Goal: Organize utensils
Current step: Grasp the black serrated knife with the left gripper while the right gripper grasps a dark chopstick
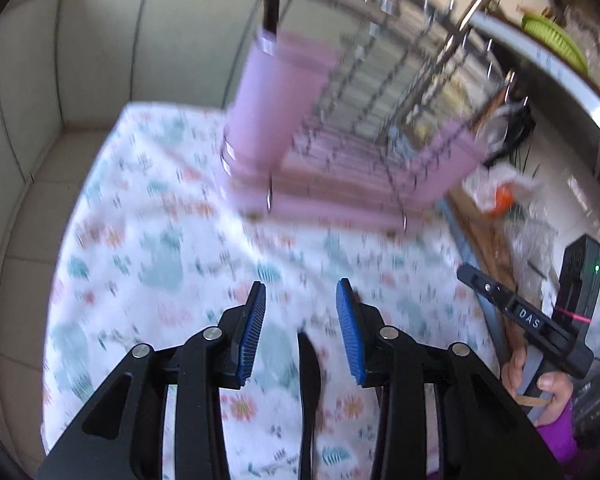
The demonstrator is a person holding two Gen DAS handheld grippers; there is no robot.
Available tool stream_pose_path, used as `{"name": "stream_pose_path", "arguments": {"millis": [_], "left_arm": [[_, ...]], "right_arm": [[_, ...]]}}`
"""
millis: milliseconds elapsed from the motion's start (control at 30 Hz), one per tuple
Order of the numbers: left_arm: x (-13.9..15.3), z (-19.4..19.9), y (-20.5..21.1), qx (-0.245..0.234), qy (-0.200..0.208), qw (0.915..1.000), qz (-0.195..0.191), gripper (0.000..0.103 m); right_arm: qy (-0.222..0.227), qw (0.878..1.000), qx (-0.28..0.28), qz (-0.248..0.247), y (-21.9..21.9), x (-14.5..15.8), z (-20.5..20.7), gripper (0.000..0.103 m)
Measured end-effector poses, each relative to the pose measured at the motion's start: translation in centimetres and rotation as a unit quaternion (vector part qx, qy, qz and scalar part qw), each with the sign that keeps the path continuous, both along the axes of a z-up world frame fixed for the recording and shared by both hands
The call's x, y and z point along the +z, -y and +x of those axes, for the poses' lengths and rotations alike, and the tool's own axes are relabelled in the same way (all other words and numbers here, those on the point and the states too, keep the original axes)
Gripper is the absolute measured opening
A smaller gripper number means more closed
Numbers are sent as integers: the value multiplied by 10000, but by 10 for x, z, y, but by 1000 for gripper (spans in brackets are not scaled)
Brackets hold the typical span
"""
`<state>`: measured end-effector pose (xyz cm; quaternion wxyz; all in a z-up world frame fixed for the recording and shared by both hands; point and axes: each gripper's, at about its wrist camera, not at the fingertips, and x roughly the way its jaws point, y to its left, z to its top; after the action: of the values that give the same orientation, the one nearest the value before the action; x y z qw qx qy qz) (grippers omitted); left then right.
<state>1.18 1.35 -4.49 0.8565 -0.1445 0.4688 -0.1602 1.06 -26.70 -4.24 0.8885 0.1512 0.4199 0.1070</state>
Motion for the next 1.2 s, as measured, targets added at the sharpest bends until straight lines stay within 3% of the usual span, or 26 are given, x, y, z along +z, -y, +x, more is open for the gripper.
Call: {"name": "stream_pose_path", "arguments": {"millis": [100,200,367,667,733,800,933,1200], "left_arm": [[-12,2,10,-247,-408,9989,46,36],[-24,6,21,-496,-829,9951,225,28],[-43,15,45,-783,-1506,9823,794,25],[-64,28,80,-1041,-1845,9631,1663,24],[-65,29,85,-1030,-1776,9613,1836,16],[-65,29,85,-1019,-1757,9620,1825,15],[-58,28,73,-922,-1733,9712,1352,15],[-29,19,30,-591,-1354,9873,578,15]], "right_arm": [[-193,9997,149,60,-6,-7,-1,22],[-385,9987,312,88,-13,-15,-1,23],[-640,9961,583,177,-24,-26,-2,23],[-1137,9868,854,777,-26,-38,4,23],[-1250,9838,917,898,-27,-39,8,23],[-1429,9790,991,1064,-30,-41,13,23],[-1752,9699,1164,1227,-40,-43,27,22],[-1886,9716,1334,513,-74,-46,56,21]]}}
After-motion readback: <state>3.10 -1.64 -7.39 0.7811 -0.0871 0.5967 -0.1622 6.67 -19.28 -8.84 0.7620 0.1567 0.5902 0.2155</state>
